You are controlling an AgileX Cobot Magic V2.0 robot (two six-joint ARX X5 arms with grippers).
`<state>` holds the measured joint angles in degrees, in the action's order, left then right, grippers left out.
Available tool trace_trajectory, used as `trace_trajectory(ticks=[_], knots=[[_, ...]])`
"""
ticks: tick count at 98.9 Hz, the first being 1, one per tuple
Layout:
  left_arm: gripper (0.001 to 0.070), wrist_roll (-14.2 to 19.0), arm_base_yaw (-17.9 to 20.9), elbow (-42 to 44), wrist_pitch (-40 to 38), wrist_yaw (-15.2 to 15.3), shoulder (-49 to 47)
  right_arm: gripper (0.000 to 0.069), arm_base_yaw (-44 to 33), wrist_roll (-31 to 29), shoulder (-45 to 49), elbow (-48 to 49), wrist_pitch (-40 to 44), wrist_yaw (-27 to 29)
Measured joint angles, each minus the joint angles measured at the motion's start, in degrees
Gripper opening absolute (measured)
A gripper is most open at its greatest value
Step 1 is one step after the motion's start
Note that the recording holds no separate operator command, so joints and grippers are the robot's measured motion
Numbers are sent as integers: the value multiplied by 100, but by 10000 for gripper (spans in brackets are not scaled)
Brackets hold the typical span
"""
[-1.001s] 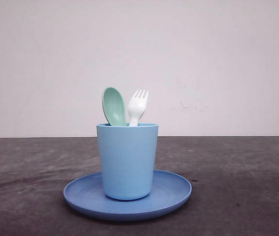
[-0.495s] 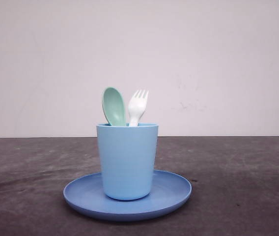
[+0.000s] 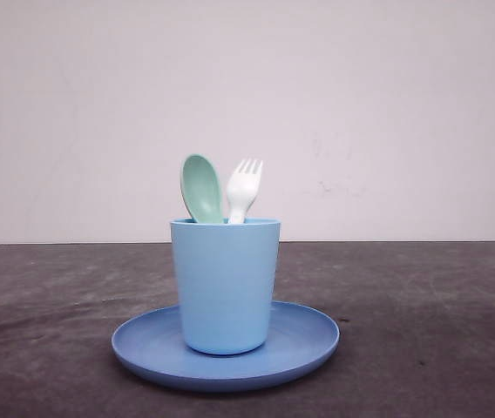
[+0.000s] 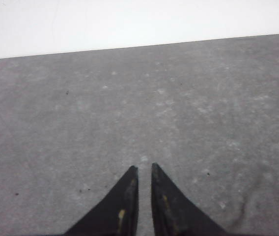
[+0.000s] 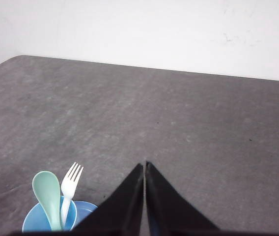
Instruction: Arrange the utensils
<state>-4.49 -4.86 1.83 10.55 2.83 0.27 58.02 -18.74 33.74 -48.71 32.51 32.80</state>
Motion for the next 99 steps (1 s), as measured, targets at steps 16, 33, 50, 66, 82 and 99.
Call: trace_trajectory(ticks=[16, 33, 50, 66, 82, 99], knots=[[24, -2, 9, 0, -9, 94, 0, 7, 0, 9, 0, 0, 0, 0], [24, -2, 9, 0, -9, 94, 0, 7, 0, 11, 0, 0, 0, 0], [24, -2, 9, 0, -9, 94, 0, 7, 0, 11, 0, 0, 0, 0], [24, -2, 9, 0, -9, 94, 0, 7, 0, 11, 0, 0, 0, 0], [24, -2, 9, 0, -9, 94, 0, 7, 0, 11, 0, 0, 0, 0], [24, -2, 9, 0, -9, 94, 0, 7, 0, 11, 0, 0, 0, 0]])
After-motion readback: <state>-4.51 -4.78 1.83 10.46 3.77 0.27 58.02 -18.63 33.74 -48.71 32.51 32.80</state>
